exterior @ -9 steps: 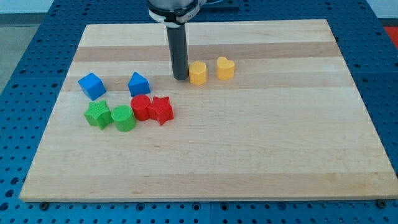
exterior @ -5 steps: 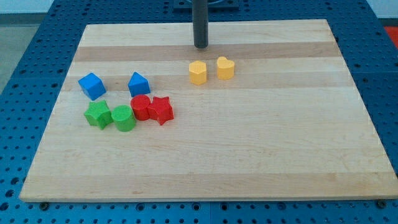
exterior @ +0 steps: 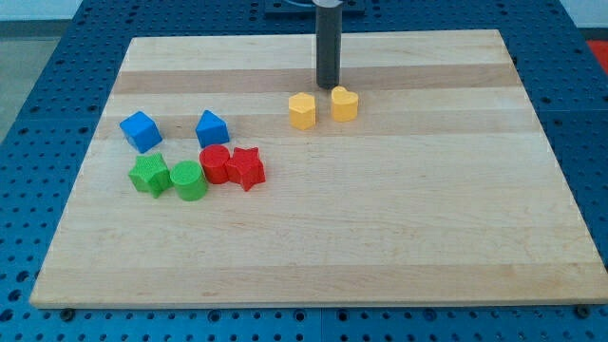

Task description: Nudge the yellow heart down

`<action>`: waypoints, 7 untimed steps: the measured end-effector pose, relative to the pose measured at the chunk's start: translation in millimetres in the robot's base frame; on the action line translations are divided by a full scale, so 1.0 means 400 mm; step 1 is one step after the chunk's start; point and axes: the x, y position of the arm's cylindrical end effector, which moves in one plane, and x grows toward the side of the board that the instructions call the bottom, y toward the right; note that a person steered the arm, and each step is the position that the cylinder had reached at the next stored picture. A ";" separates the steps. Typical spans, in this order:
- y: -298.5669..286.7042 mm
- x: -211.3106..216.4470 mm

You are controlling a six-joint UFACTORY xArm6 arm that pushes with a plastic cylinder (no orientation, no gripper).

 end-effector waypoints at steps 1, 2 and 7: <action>0.005 0.001; 0.022 0.024; 0.021 0.021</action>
